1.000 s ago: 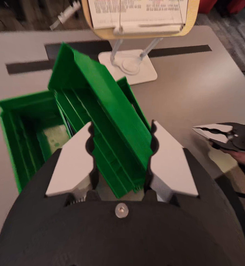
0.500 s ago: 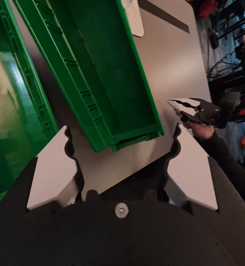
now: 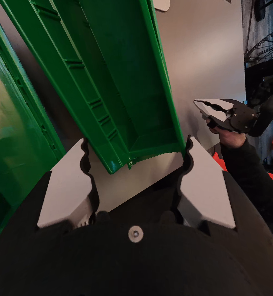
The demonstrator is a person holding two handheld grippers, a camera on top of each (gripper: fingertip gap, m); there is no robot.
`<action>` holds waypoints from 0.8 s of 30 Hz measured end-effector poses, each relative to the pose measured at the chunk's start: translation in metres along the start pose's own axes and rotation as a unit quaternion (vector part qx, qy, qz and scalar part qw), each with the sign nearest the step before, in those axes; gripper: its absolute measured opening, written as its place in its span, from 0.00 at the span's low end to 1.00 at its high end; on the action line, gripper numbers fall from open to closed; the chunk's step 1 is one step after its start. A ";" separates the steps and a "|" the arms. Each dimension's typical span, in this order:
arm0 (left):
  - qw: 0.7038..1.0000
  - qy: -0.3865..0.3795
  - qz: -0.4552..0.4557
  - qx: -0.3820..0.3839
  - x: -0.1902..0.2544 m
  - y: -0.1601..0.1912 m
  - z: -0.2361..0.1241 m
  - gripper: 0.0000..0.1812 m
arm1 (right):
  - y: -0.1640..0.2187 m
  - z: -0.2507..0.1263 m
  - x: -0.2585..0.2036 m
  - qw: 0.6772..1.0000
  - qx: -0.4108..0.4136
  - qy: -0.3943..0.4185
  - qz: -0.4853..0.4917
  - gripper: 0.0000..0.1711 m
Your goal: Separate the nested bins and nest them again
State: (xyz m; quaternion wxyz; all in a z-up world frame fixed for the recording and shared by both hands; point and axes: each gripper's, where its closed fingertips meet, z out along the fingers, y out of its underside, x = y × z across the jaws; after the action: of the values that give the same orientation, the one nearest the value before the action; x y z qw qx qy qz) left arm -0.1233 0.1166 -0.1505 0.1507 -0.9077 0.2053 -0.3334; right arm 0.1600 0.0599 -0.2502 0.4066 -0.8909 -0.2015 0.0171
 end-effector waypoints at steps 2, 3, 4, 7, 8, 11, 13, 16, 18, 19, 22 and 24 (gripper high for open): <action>1.000 -0.009 0.001 -0.009 -0.004 -0.002 -0.001 0.67 | 0.000 0.000 0.001 1.000 0.000 0.001 0.001 0.00; 1.000 -0.011 0.004 -0.008 -0.004 -0.003 -0.003 0.67 | 0.000 0.000 0.001 1.000 0.000 0.001 0.001 0.00; 1.000 -0.014 0.006 -0.009 -0.005 -0.004 -0.003 0.67 | 0.000 0.000 0.001 1.000 0.000 0.001 0.002 0.00; 1.000 0.009 0.001 -0.007 -0.004 -0.009 -0.001 0.70 | 0.001 0.000 0.001 1.000 0.000 -0.002 0.004 0.00; 1.000 0.020 -0.005 -0.003 -0.004 -0.010 0.000 0.70 | 0.001 0.001 0.000 1.000 -0.001 -0.003 0.003 0.00; 0.999 0.041 -0.015 -0.002 -0.007 -0.012 0.004 0.72 | 0.000 0.000 -0.001 1.000 0.000 -0.003 0.001 0.00; 0.999 0.039 -0.016 0.000 -0.008 -0.015 0.004 0.70 | 0.000 0.000 0.000 1.000 0.000 -0.003 0.002 0.00; 0.999 0.036 -0.012 0.001 -0.010 -0.018 0.004 0.68 | 0.002 0.002 -0.001 1.000 -0.002 -0.005 0.003 0.00; 0.999 0.033 -0.016 0.000 -0.013 -0.019 0.003 0.65 | 0.002 0.002 -0.001 1.000 -0.002 -0.006 0.004 0.00; 0.999 0.034 -0.014 -0.005 -0.013 -0.019 0.003 0.64 | 0.002 0.002 -0.001 1.000 -0.002 -0.006 0.004 0.00; 0.999 0.032 -0.004 -0.005 -0.013 -0.020 0.002 0.61 | 0.002 0.002 -0.001 1.000 -0.002 -0.006 0.003 0.00; 0.999 0.032 0.003 0.000 -0.012 -0.022 0.000 0.60 | 0.002 0.002 -0.001 1.000 -0.003 -0.007 0.004 0.00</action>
State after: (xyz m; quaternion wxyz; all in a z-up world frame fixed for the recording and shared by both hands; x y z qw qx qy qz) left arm -0.1261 0.1414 -0.1482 0.1451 -0.8958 0.2124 -0.3623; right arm 0.1591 0.0597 -0.2536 0.4022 -0.8930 -0.2007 0.0246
